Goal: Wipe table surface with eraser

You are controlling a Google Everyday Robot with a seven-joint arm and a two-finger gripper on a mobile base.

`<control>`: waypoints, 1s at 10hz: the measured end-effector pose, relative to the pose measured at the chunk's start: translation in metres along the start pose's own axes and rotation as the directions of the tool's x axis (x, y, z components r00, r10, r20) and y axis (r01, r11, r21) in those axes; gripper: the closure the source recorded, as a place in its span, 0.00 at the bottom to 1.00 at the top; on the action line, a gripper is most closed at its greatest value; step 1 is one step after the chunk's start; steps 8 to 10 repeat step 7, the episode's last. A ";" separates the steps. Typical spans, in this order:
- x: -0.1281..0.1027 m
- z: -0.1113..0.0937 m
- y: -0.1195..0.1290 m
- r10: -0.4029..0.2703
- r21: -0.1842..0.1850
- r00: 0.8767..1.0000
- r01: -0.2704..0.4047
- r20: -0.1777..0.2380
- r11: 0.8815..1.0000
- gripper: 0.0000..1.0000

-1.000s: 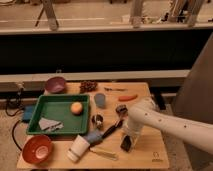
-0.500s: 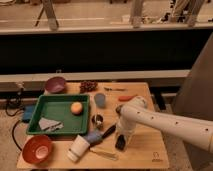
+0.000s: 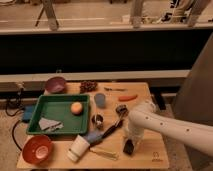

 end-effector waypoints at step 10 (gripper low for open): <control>0.030 -0.017 0.107 0.172 -0.009 0.982 -0.173 -0.078 0.985 0.99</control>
